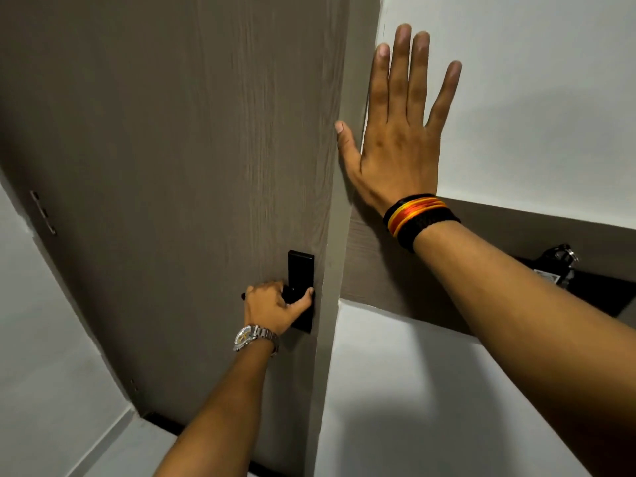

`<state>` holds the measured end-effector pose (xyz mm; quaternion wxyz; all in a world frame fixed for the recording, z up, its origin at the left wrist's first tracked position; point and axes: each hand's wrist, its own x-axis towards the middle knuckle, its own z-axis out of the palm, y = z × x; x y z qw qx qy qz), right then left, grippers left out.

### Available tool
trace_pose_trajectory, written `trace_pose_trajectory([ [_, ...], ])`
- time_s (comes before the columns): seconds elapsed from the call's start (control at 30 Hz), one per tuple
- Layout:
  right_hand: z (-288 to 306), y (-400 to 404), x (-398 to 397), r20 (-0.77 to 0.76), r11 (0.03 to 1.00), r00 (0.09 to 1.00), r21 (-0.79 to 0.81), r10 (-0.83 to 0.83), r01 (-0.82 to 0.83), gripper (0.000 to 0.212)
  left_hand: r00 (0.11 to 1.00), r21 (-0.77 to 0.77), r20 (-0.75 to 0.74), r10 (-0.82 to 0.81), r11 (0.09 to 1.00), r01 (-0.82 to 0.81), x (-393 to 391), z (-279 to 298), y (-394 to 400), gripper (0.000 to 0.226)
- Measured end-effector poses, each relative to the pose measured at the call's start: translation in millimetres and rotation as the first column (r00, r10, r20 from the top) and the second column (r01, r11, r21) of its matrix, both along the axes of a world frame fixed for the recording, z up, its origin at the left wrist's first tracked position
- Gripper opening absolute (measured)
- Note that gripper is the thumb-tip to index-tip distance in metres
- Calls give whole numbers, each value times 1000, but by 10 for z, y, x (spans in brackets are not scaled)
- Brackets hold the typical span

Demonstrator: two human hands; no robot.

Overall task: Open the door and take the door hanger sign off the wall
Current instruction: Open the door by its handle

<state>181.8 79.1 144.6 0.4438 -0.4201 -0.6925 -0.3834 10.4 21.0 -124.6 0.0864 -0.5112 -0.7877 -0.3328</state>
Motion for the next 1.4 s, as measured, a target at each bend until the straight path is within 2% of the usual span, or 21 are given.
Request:
trace_pose_trajectory([
  [0.1, -7, -7, -3, 4, 1000, 1000, 9, 12, -12, 86, 987, 79, 158, 7, 997, -20, 87, -64, 20, 70],
  [0.23, -8, 6, 10, -7, 1000, 1000, 20, 18, -18, 85, 912, 193, 409, 21, 975, -109, 211, -119, 24, 67],
  [0.33, -4, 4, 4, -1, 1000, 1000, 19, 22, -22, 85, 891, 201, 454, 9, 973, -112, 239, -144, 35, 61],
  [0.53, 9, 13, 1, 12, 1000, 1000, 20, 17, -17, 87, 841, 219, 541, -6, 967, -133, 288, -89, -20, 77],
  [0.67, -2, 18, 15, 35, 1000, 999, 17, 13, -14, 87, 801, 198, 598, 25, 964, -179, 317, -129, -118, 69],
  [0.87, -12, -10, 47, 59, 998, 997, -20, 54, -53, 85, 826, 210, 563, -24, 971, -115, 302, -122, -478, 49],
  [0.93, -19, -16, 57, 69, 997, 995, -33, 75, -73, 85, 825, 183, 566, -14, 977, -109, 291, -109, -613, 55],
  [1.03, -52, -17, 75, 70, 993, 992, -58, 109, -105, 84, 841, 164, 540, -14, 982, -89, 268, -86, -829, 79],
  [1.1, -74, -45, 116, 75, 986, 986, -89, 147, -140, 83, 885, 146, 465, -17, 988, -57, 206, -34, -983, 86],
  [1.2, -142, -108, 160, 112, 960, 960, -146, 258, -241, 80, 975, 86, 219, -44, 996, 26, 14, 25, -1192, 57],
  [1.23, -177, -141, 188, 131, 946, 943, -155, 307, -286, 78, 986, 52, 154, -66, 997, 58, -32, 56, -1272, 59],
  [1.4, -702, -433, 296, 314, 855, 796, -179, 518, -486, 66, 995, 15, 57, -77, 997, 76, -128, 30, -1666, 54],
])
